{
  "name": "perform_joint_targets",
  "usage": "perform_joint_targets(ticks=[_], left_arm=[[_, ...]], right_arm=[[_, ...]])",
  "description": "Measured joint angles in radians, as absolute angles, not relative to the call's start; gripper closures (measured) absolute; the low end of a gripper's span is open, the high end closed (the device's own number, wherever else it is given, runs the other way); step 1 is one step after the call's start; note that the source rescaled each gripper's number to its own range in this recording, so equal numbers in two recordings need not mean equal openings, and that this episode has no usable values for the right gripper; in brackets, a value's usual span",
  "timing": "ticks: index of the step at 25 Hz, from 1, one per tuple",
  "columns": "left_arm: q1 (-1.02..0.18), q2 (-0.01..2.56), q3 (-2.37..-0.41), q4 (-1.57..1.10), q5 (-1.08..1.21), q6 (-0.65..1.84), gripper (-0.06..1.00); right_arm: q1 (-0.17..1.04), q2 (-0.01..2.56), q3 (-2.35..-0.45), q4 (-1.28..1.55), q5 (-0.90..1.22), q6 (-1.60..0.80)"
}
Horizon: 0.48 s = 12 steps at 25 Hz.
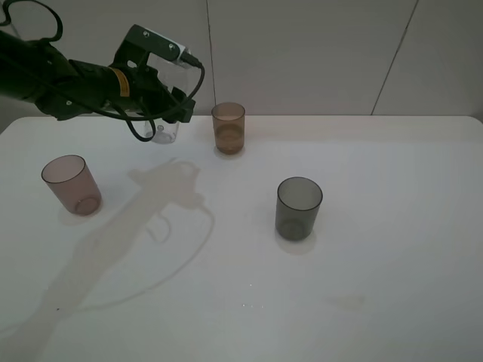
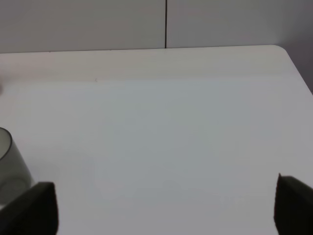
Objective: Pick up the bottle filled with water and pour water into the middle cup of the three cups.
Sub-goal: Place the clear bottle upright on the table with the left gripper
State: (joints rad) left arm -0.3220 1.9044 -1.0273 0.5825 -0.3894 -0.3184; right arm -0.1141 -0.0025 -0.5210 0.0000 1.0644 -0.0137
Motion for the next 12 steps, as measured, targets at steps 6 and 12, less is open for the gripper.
perform_joint_targets(ticks=[6, 12], left_arm=[[-0.249, 1.996, -0.972, 0.540, -0.634, -0.319, 0.94], [-0.241, 2.088, -0.971, 0.533, -0.722, -0.290, 0.94]], right_arm=[[-0.114, -0.002, -0.521, 0.000, 1.064, -0.014], [-0.114, -0.002, -0.521, 0.000, 1.064, -0.014]])
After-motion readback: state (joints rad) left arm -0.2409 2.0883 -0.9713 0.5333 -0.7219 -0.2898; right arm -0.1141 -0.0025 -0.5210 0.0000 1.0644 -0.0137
